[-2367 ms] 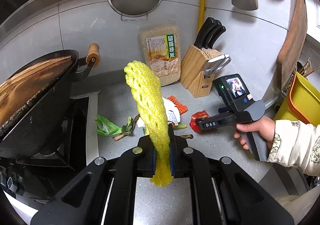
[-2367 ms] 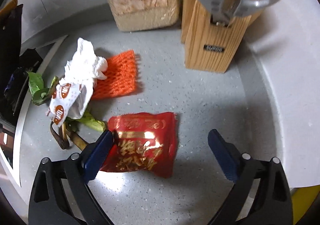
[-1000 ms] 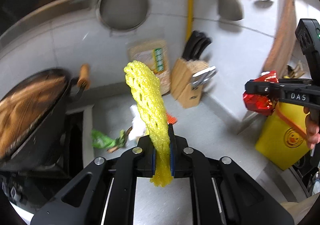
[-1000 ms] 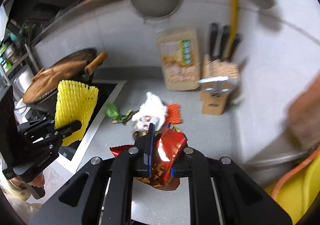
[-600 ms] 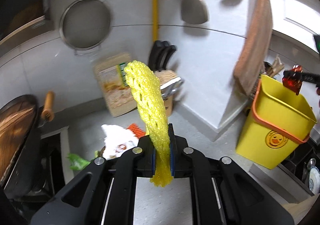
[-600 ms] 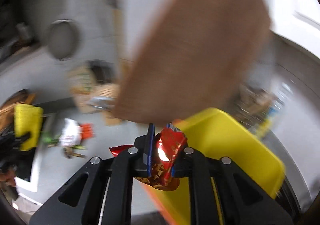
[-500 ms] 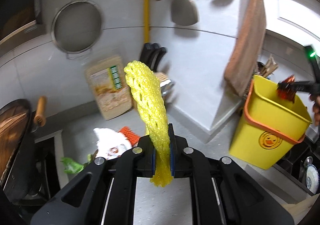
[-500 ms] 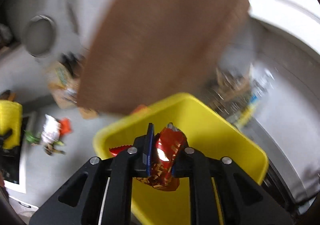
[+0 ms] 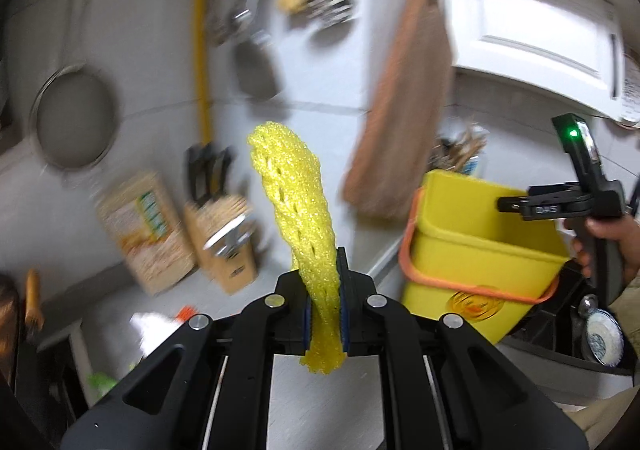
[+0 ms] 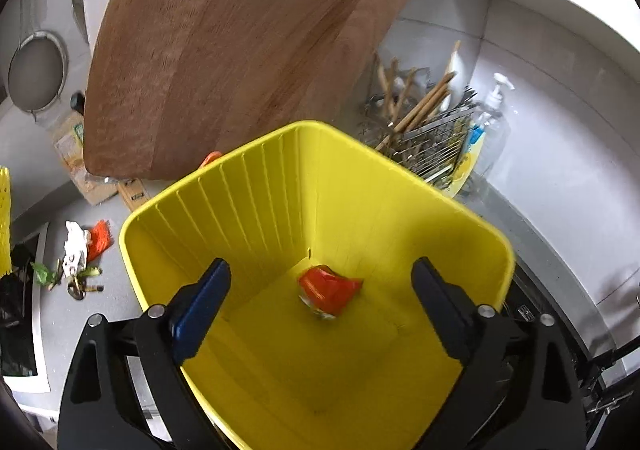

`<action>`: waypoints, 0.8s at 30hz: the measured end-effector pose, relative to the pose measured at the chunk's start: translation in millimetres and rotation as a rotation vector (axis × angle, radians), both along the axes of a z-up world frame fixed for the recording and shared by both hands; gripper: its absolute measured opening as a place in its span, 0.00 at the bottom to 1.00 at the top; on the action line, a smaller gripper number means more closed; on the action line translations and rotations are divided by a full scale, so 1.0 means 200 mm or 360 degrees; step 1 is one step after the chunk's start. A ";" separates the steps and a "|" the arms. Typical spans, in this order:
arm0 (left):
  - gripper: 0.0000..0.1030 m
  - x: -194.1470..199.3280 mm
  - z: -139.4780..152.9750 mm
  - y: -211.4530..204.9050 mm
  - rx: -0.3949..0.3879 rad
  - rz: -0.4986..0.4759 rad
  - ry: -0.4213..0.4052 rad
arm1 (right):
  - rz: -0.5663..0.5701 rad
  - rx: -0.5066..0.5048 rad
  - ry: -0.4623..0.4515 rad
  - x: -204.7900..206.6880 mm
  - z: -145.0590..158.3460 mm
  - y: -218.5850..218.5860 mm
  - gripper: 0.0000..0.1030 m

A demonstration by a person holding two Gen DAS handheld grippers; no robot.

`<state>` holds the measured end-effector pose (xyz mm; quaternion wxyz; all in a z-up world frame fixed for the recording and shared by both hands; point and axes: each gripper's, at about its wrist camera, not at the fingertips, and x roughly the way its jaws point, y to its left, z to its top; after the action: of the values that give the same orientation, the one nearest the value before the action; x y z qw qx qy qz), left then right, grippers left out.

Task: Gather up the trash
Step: 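Carry both items to the yellow bucket and open both tools to drop them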

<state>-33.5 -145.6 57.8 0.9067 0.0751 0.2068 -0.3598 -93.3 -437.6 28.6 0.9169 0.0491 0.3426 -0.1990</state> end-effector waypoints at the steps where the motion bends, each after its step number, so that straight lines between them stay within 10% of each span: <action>1: 0.11 -0.01 0.02 -0.05 -0.0002 -0.0054 -0.0013 | -0.0024 -0.0006 -0.0060 -0.04 0.03 -0.01 0.87; 10: 0.11 -0.05 0.11 -0.75 0.0068 -0.0637 0.0007 | -0.0404 -0.0106 -0.0532 -0.54 0.28 -0.17 0.90; 20: 0.15 -0.02 0.01 -1.20 0.0258 -0.0781 0.0099 | -0.0550 -0.0099 -0.0488 -0.80 0.21 -0.25 0.90; 21: 0.21 -0.02 0.00 -1.22 0.0283 -0.0784 0.0105 | -0.0553 -0.0091 -0.0480 -0.81 0.20 -0.25 0.90; 23: 0.96 -0.04 0.00 -1.22 0.0314 -0.0753 0.0070 | -0.0560 -0.0093 -0.0478 -0.82 0.19 -0.26 0.90; 24: 0.94 -0.06 0.02 -1.20 0.0284 -0.0717 0.0015 | -0.0561 -0.0091 -0.0476 -0.83 0.19 -0.27 0.90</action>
<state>-44.7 -386.1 61.1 0.7924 0.1975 0.2202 -0.5335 -258.6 -490.7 66.2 0.9095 0.1112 0.1831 -0.3562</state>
